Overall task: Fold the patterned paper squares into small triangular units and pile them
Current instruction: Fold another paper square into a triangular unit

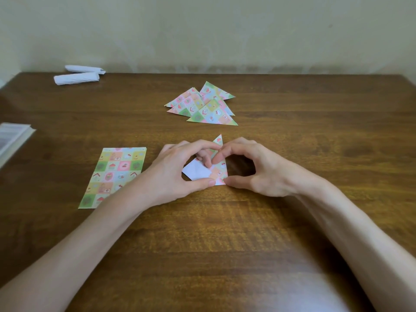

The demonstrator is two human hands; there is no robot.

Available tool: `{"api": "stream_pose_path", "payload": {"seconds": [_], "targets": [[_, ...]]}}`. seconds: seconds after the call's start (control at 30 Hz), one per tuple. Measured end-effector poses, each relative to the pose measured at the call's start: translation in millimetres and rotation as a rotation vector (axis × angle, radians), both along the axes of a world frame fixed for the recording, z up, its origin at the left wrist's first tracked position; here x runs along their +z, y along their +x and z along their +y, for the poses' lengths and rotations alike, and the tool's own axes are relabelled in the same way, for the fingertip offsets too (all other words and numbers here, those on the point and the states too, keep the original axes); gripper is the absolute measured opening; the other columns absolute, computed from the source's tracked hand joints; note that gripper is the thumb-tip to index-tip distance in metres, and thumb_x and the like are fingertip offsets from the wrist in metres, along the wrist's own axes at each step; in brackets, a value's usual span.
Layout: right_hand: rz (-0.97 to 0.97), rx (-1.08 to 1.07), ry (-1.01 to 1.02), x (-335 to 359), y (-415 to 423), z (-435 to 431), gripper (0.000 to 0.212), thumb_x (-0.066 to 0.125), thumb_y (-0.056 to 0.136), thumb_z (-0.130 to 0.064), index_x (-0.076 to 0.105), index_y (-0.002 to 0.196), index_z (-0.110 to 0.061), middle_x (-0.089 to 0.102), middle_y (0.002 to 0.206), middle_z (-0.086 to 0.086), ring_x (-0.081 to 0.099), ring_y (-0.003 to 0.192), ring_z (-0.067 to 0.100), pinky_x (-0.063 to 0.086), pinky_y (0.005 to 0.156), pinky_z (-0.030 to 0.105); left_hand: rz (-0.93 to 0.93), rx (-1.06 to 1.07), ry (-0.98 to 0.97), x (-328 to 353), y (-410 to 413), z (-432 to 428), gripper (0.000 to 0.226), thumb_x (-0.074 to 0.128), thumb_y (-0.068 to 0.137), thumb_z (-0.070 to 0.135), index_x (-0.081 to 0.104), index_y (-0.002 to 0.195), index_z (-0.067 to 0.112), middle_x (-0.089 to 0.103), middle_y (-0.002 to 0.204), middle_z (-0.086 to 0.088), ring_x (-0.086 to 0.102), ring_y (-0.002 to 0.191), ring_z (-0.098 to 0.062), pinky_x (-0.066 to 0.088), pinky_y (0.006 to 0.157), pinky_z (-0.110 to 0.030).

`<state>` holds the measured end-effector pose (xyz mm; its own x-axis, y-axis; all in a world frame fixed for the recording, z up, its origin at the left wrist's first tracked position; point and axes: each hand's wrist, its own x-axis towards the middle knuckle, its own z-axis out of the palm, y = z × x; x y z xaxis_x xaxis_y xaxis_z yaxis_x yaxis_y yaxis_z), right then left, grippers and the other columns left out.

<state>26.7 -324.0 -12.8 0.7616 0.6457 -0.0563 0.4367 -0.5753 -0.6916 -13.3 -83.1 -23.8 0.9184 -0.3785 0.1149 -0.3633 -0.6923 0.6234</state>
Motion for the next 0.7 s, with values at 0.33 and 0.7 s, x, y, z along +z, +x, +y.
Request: {"api": "stream_pose_path", "payload": {"seconds": [0.33, 0.7], "targets": [[-0.163, -0.141, 0.231, -3, -3, -2, 0.027, 0.079, 0.087, -0.016, 0.073, 0.11, -0.029, 0.069, 0.114, -0.017, 0.063, 0.108, 0.007, 0.049, 0.096, 0.032, -0.299, 0.103, 0.181, -3, -5, 4, 0.042, 0.07, 0.078, 0.072, 0.059, 0.094, 0.035, 0.053, 0.102, 0.021, 0.053, 0.099, -0.001, 0.039, 0.096, -0.035], [-0.357, -0.173, 0.098, -13, -7, 5, 0.035, 0.071, 0.091, -0.045, 0.067, 0.123, -0.03, 0.064, 0.118, -0.013, 0.059, 0.115, 0.007, 0.048, 0.101, 0.041, -0.334, 0.038, 0.222, -4, -9, 1, 0.044, 0.059, 0.09, 0.065, 0.072, 0.121, 0.037, 0.055, 0.093, 0.018, 0.056, 0.087, -0.007, 0.048, 0.079, -0.037]]}}
